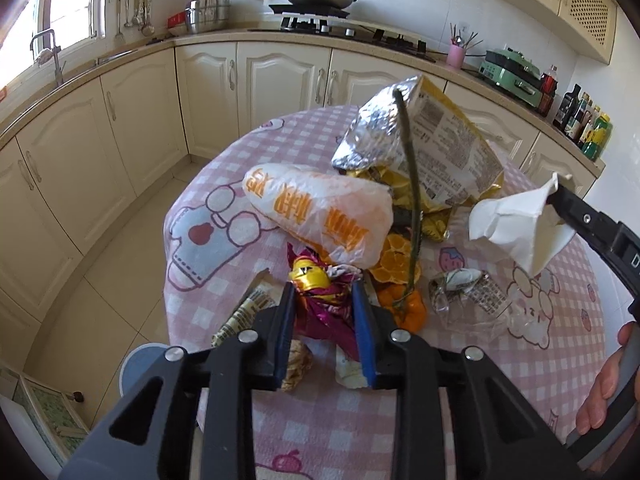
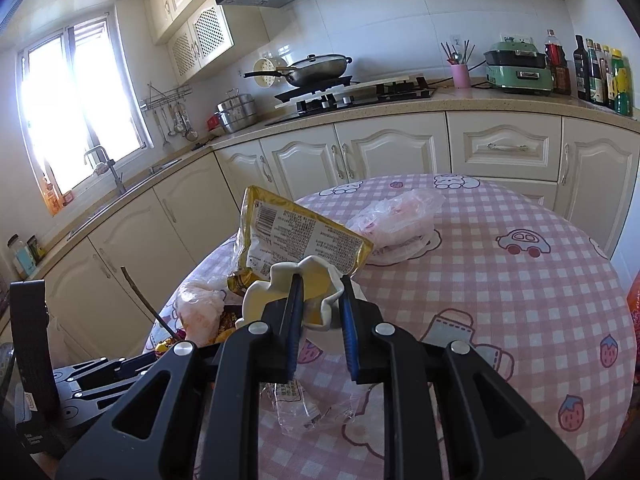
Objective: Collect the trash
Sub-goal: 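Carry both items over the blue bin and open the right tool to drop the tissue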
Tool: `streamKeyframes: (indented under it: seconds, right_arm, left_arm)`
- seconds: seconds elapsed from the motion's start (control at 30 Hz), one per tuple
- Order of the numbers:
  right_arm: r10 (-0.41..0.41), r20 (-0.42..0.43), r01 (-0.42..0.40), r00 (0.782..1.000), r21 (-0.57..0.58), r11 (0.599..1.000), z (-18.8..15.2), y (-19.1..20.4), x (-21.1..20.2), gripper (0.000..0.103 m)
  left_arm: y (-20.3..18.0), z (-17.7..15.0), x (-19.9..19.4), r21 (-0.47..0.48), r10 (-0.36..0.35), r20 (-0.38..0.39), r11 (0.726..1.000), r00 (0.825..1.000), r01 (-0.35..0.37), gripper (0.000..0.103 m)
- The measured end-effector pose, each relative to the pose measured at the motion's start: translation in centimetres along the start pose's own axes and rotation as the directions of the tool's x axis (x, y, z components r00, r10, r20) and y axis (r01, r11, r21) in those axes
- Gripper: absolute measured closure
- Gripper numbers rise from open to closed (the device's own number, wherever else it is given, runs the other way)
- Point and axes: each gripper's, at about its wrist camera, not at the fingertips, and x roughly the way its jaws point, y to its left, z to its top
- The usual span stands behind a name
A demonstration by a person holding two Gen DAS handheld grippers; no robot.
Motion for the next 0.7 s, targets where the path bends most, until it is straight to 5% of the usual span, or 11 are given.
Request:
streamKeyframes:
  seconds: [0.3, 0.7]
  right_arm:
    - [0.011, 0.094, -0.009, 0.996, -0.018, 1.0, 1.4, 0.8, -4.3, 0.087]
    - [0.236, 0.091, -0.22, 0.967, -0.161, 0.962, 0.6, 9.9, -9.7, 0.086]
  left_arm:
    - [-0.4, 0.5, -5.5, -0.029, -0.072, 0.14, 0.997, 0.987, 0.077, 0.077]
    - [3.3, -2.6, -16.8, -0.098, -0.046, 0.296, 0.992, 0.954, 0.078, 0.077]
